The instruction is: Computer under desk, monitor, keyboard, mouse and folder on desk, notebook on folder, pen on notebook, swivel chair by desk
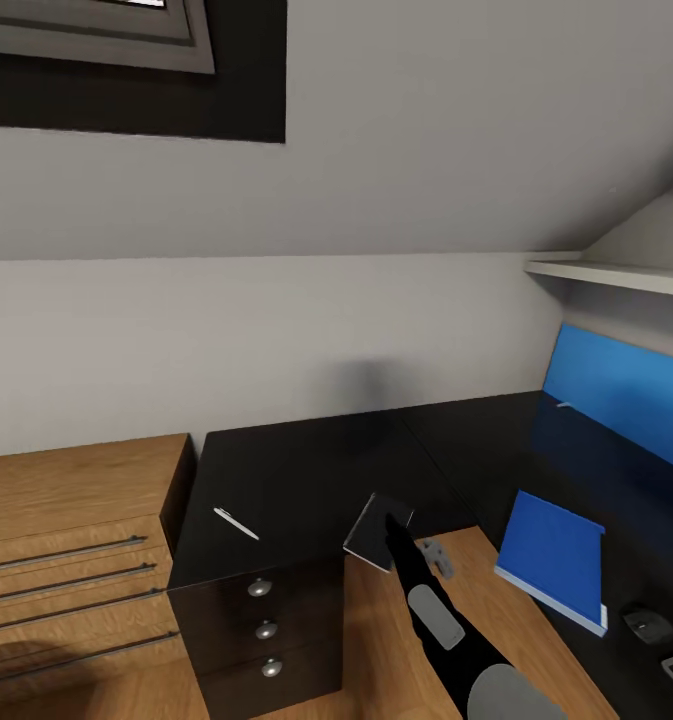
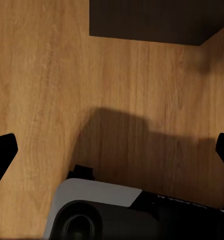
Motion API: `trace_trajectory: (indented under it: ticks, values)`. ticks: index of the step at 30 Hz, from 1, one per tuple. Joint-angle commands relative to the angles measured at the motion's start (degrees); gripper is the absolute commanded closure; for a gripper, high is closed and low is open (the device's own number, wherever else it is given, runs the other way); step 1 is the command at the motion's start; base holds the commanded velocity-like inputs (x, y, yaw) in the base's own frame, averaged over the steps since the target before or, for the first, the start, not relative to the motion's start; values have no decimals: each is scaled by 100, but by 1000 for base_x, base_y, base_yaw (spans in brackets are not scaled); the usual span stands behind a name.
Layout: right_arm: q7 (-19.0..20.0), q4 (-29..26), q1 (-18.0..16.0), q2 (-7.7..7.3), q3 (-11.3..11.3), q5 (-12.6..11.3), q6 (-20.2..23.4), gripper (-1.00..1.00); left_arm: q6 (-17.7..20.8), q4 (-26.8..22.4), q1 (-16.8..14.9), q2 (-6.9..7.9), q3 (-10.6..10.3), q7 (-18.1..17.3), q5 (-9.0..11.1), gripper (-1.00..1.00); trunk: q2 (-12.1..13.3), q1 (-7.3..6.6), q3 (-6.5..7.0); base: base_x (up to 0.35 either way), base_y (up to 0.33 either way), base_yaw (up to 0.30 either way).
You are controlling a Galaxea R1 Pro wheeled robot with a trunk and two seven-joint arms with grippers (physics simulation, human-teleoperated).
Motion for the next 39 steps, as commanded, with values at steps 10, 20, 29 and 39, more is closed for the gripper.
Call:
trace_trajectory:
  ticks: [10,20,29,39]
  values:
    - [13,3,-8,-113,40,-71,-65,-100,38,74,1,13,19,-43,1,-100,-4,1,-6,0,0,0]
    - [13,3,-6,-118,40,-71,-64,-100,30,79,0,13,20,-43,2,-100,-4,1,-6,0,0,0]
    - [13,3,-7,-118,40,-71,-64,-100,29,80,0,14,20,-43,2,-100,-4,1,-6,0,0,0]
    - [13,12,-8,-137,28,-71,-64,-100,29,64,1,15,32,-43,14,-100,-4,1,-6,0,0,0]
